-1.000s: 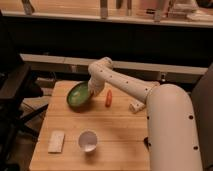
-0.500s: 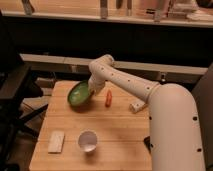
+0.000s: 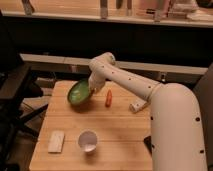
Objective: Pick up the ceramic bowl
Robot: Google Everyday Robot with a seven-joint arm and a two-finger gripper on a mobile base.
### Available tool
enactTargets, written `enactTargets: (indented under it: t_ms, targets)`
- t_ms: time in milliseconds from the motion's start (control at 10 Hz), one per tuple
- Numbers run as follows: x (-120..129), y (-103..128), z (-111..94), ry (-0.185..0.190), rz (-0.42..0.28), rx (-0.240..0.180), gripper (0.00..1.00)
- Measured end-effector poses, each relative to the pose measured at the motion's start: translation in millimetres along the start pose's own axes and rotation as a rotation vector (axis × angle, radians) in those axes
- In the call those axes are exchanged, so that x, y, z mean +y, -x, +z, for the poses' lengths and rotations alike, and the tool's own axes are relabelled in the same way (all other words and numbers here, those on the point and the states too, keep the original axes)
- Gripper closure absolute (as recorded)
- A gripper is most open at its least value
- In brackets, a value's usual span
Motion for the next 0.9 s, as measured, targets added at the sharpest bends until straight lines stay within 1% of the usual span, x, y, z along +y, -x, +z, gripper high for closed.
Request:
enactTargets:
  t_ms: [200, 500, 900]
  targets:
    - [2.0, -1.4, -4.0, -0.001, -0.003, 0.004, 1.00]
    - [-3.5, -1.9, -11.1, -0.004, -0.015, 0.006, 1.00]
    - [-3.4, -4.5, -21.3, -0.008, -0.026, 0.013, 1.00]
